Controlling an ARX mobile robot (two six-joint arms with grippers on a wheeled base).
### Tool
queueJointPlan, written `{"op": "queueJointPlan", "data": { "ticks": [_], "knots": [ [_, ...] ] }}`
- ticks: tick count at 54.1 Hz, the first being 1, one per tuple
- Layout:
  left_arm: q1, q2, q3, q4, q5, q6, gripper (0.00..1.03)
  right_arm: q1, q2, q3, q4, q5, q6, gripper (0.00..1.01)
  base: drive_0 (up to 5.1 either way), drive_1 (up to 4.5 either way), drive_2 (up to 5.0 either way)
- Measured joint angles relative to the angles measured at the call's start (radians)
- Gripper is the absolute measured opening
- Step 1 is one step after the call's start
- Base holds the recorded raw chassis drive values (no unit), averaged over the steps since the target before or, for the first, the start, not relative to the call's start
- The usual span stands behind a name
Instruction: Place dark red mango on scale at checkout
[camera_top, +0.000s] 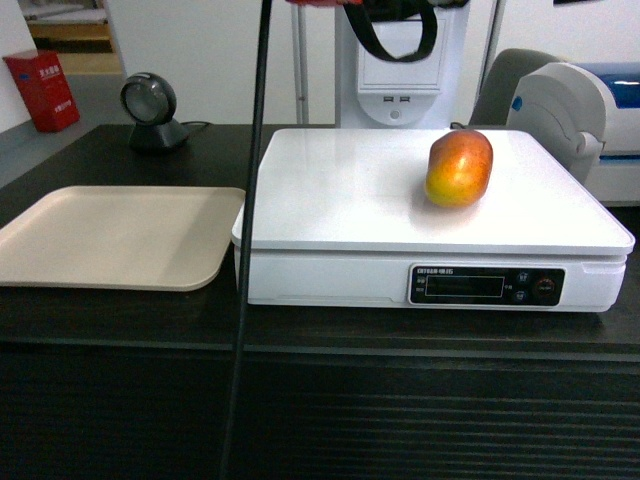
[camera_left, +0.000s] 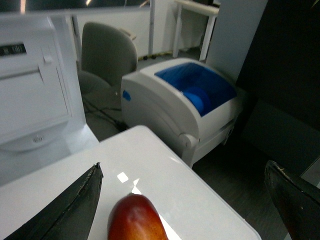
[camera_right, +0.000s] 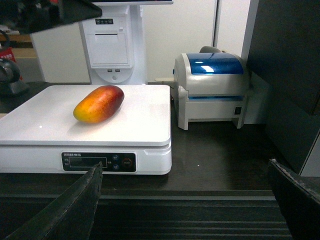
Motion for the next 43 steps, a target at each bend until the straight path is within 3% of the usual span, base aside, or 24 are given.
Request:
{"op": "queueJointPlan", "data": {
  "ticks": [19, 20, 22, 23, 24, 30, 33, 36, 43],
  "knots": [
    [0.043, -0.167, -0.166, 0.13, 0.031, 0.06, 0.98, 0.0, 0.0, 0.0, 0.0, 0.0, 0.0, 0.98, 0.0, 0.0, 0.0],
    [0.041, -0.174, -0.171, 0.129, 0.009, 0.061, 0.97, 0.0, 0.0, 0.0, 0.0, 0.0, 0.0, 0.98, 0.0, 0.0, 0.0],
    [0.039, -0.211, -0.218, 0.155, -0.145, 0.063, 0.9, 0.0, 0.0, 0.0, 0.001, 0.0, 0.0, 0.98, 0.0, 0.0, 0.0],
    [0.04, -0.223, -0.236, 0.164, -0.184, 0.063, 0.88, 0.0, 0.0, 0.0, 0.0, -0.001, 0.0, 0.98, 0.0, 0.0, 0.0],
    [0.049, -0.251, -0.275, 0.178, -0.259, 0.063, 0.85, 0.0, 0.0, 0.0, 0.0, 0.0, 0.0, 0.98, 0.0, 0.0, 0.0],
    [0.103, -0.428, -0.512, 0.256, -0.506, 0.064, 0.67, 0.0, 0.0, 0.0, 0.0, 0.0, 0.0, 0.98, 0.0, 0.0, 0.0],
    [0.143, -0.496, -0.595, 0.293, -0.549, 0.064, 0.59, 0.0, 0.0, 0.0, 0.0, 0.0, 0.0, 0.98, 0.0, 0.0, 0.0],
    [0.192, -0.573, -0.69, 0.337, -0.55, 0.064, 0.5, 0.0, 0.0, 0.0, 0.0, 0.0, 0.0, 0.98, 0.0, 0.0, 0.0],
    [0.257, -0.693, -0.902, 0.403, -0.504, 0.064, 0.29, 0.0, 0.0, 0.0, 0.0, 0.0, 0.0, 0.98, 0.0, 0.0, 0.0]
  ]
}}
